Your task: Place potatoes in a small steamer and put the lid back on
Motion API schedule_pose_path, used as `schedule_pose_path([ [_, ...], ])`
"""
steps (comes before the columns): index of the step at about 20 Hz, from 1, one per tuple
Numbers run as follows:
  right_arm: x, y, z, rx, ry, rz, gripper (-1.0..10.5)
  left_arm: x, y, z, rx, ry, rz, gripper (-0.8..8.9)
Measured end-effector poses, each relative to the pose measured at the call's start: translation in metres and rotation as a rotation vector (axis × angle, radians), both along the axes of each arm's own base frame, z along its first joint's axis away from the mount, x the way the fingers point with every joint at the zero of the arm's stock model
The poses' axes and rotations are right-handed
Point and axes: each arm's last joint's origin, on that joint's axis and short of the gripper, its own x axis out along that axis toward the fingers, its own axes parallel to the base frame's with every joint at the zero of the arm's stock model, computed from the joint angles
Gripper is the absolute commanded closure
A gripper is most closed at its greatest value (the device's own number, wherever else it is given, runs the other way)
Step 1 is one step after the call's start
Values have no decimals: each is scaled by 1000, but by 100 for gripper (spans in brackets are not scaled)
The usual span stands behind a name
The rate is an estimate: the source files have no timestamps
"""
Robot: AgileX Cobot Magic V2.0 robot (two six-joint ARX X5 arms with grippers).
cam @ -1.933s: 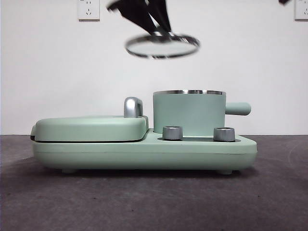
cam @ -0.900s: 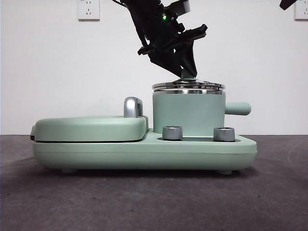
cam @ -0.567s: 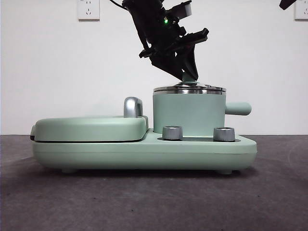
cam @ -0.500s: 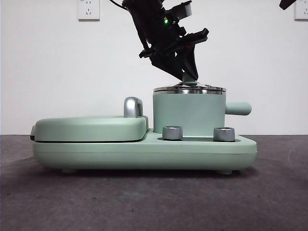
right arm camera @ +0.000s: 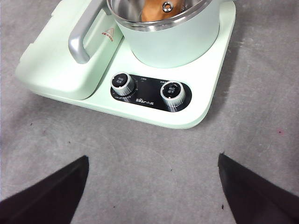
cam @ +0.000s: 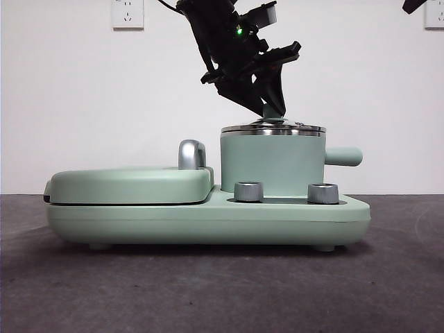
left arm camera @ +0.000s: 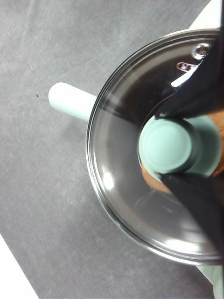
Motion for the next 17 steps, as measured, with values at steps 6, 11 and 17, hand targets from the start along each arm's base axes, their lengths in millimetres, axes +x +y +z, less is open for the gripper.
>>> schedule_pose_path([
  [6,0,0,0,0,0,-1,506,-16,13,19,32,37,4,311],
  [11,0,0,0,0,0,-1,506,-91,73,97,84,169,43,319],
  [17,0,0,0,2,-2,0,506,-141,114,123,130,270,78,319],
])
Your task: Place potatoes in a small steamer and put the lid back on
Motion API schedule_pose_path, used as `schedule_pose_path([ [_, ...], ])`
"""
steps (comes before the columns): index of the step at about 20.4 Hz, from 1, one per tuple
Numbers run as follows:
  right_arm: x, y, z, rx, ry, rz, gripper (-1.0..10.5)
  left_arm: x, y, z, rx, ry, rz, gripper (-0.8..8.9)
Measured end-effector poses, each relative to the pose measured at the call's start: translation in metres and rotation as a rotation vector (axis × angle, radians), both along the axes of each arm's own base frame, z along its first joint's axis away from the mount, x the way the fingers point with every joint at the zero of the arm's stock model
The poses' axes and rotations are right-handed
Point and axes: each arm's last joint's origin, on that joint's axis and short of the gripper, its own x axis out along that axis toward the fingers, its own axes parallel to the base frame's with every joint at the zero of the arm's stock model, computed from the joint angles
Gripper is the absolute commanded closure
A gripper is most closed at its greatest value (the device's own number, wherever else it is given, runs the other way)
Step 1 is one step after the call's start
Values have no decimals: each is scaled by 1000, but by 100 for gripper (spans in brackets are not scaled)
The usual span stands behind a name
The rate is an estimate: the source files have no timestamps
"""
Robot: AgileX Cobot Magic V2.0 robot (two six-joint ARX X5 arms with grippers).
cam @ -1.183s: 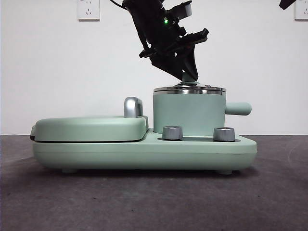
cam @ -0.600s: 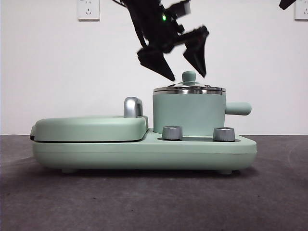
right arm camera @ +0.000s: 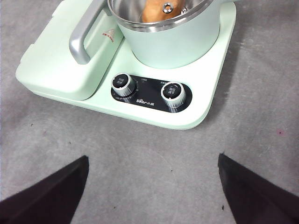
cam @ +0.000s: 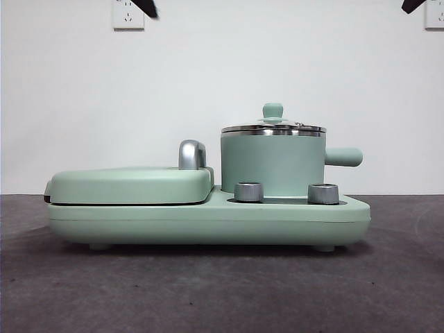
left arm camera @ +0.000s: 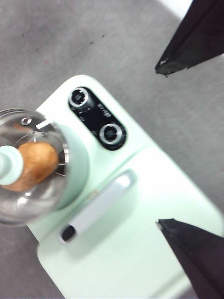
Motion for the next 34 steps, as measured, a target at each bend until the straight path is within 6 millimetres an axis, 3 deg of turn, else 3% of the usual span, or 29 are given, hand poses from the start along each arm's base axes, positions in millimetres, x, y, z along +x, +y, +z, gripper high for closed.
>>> schedule_pose_path([
  [4,0,1,0,10,6,17,506,-27,22,15,-43,-45,11,319],
  [7,-1,1,0,21,13,41,506,-43,39,11,-70,-68,34,319],
  [14,-2,4,2,47,1,155,506,-76,65,-43,-150,-134,67,320],
  [21,2,10,11,86,-124,273,507,-111,91,-90,-290,-144,140,327],
  [22,3,10,12,97,-140,294,511,-114,93,-95,-296,-128,154,350],
  [23,4,12,13,107,-151,316,566,-116,95,-99,-298,-114,165,439],
  [25,5,14,14,123,-160,352,817,-119,97,-100,-309,-108,175,739],
  [26,6,15,14,128,-154,370,963,-121,98,-99,-322,-116,178,786],
  [27,7,16,13,125,-146,377,920,-123,99,-98,-332,-124,180,801],
  [34,14,20,8,102,-119,383,930,-125,101,-96,-351,-132,191,806],
])
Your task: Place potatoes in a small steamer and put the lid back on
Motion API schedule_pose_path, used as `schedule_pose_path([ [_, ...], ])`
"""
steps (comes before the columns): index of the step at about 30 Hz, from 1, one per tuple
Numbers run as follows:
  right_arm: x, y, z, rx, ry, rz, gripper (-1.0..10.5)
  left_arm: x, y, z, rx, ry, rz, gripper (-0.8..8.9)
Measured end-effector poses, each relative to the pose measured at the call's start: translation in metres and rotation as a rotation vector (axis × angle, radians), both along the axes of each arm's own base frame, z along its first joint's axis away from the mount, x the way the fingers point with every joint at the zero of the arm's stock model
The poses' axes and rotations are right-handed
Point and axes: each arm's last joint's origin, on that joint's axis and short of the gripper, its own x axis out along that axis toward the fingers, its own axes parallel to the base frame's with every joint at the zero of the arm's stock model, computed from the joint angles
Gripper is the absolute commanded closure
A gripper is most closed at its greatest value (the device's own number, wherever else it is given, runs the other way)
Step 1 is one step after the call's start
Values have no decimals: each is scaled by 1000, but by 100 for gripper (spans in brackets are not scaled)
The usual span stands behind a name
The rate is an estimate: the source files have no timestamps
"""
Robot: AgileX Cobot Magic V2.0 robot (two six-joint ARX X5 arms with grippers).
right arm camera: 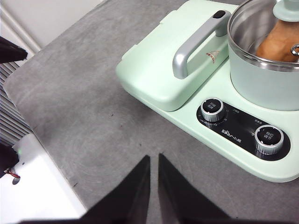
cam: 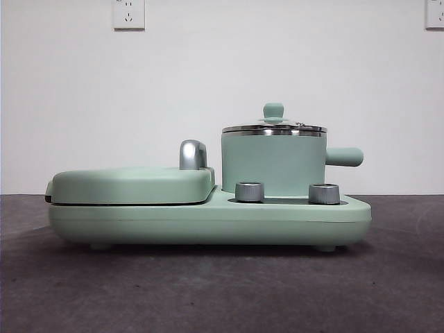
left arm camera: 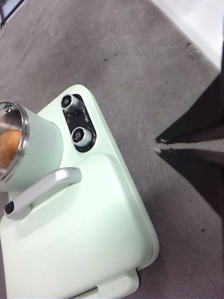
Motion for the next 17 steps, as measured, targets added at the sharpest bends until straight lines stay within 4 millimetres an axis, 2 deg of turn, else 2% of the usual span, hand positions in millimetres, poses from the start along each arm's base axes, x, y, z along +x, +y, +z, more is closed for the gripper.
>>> schedule_pose_path([
  [14,-3,-2,2,8,-15,0,930,1,0,0,-10,-13,6,806],
  [17,-3,-2,2,9,-15,0,930,5,5,-7,-41,-55,52,806],
])
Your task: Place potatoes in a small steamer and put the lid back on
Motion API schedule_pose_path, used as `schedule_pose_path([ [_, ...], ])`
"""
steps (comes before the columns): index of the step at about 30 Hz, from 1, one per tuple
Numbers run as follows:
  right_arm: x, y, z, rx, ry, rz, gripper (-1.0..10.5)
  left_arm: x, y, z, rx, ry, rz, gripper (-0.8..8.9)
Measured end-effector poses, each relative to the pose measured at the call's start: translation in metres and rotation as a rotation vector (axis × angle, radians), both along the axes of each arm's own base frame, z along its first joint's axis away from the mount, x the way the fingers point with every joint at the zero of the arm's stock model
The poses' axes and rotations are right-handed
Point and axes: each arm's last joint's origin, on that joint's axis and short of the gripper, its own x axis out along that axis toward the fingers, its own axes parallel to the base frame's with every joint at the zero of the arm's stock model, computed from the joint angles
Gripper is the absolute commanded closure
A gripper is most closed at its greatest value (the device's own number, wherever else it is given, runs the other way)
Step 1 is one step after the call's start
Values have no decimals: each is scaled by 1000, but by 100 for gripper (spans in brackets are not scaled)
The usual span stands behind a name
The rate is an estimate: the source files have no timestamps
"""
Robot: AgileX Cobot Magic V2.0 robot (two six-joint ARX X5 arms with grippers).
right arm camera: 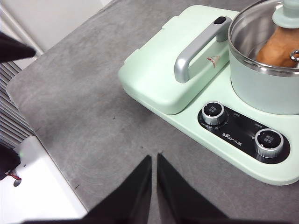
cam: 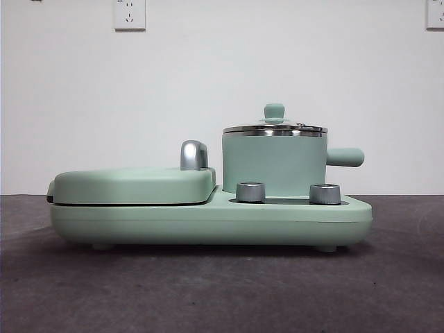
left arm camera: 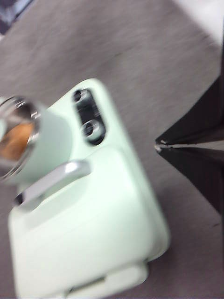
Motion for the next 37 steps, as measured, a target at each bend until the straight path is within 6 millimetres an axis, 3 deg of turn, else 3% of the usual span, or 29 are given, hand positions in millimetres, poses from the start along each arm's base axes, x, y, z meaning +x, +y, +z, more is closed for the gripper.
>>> schedule_pose_path([
  [4,0,0,0,0,0,0,930,7,12,-31,-71,-120,104,806],
  [11,0,0,0,0,0,0,930,4,50,-119,-159,-391,391,806],
  [15,0,0,0,0,1,0,930,-3,64,-163,-100,-361,507,806],
  [26,0,0,0,1,-1,0,930,-12,75,-169,14,-384,674,806],
  [37,1,1,3,21,-35,0,930,-12,74,-169,16,-384,664,806],
])
